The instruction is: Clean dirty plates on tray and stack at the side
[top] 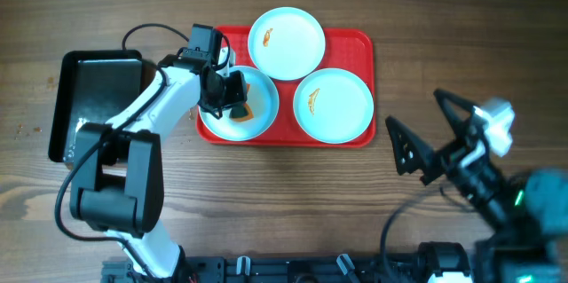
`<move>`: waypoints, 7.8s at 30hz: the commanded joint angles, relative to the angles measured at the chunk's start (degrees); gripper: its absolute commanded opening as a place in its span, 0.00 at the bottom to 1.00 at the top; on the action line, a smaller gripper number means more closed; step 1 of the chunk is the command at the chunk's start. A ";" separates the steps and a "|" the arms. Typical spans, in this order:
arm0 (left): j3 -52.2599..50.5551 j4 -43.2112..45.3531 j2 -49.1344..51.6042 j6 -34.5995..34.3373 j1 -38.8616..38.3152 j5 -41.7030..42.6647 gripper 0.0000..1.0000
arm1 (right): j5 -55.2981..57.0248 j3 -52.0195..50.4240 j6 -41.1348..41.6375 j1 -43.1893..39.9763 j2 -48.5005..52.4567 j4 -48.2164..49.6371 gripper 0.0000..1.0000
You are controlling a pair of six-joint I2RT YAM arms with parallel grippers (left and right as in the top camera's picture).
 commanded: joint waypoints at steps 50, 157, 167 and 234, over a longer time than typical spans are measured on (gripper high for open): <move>4.83 -19.76 -15.47 -0.46 10.60 -4.39 0.62 | 25.11 44.63 14.03 34.12 96.19 -16.37 0.05; -3.23 -0.52 -11.23 4.46 -5.55 -21.07 0.04 | 23.61 44.63 13.60 34.12 96.19 -16.79 0.05; -5.29 0.92 -0.02 -1.49 -5.55 -12.44 0.04 | 23.58 44.63 13.60 34.12 96.19 -16.85 0.05; 1.36 -13.11 -23.17 -1.97 1.07 -16.61 0.04 | 21.57 46.49 12.24 -2.73 78.29 -24.57 0.04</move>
